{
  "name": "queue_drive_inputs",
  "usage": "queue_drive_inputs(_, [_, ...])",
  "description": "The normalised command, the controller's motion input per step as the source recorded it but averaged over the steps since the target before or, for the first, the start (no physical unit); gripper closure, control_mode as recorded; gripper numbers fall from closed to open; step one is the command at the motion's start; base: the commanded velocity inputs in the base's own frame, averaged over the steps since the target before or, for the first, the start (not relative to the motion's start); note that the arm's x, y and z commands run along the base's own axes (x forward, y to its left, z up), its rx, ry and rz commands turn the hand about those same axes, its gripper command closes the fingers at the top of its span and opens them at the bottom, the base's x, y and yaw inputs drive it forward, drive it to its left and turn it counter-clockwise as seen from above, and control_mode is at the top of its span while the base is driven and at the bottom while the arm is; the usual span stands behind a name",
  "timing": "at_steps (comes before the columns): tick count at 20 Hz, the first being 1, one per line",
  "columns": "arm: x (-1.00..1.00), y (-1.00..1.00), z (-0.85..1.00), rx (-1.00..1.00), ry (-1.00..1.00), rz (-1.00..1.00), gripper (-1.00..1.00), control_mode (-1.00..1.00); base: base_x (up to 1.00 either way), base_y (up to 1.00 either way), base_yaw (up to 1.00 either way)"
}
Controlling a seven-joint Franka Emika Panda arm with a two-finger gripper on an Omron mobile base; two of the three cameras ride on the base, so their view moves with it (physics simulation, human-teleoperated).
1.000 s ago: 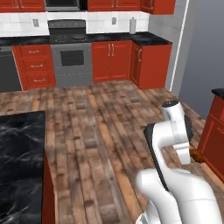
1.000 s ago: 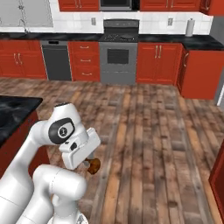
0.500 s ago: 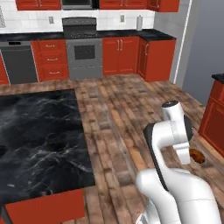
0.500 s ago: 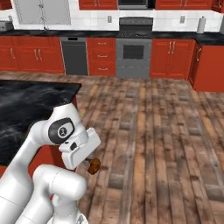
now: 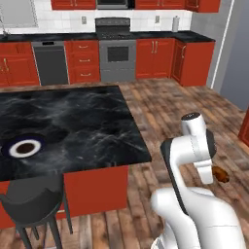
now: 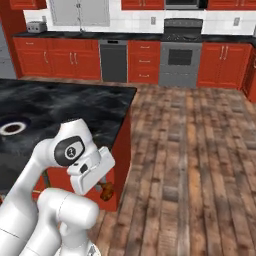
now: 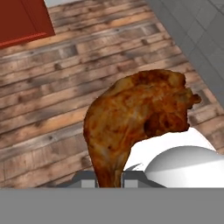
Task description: Take the chicken drumsticks from the pan and place one on each plate on the dining counter.
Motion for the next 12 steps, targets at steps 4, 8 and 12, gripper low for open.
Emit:
queue_drive_inputs(4, [0.0, 0.0, 0.0, 0.0, 0.0, 0.0, 1.0, 1.0, 0.29, 0.79, 0.17])
queue_drive_inputs(8, [0.0, 0.0, 0.0, 0.0, 0.0, 0.0, 1.0, 1.0, 0.43, 0.74, 0.11])
queue_drive_inputs(12, [0.0, 0.0, 0.0, 0.0, 0.0, 0.0, 1.0, 1.0, 0.54, 0.49, 0.1])
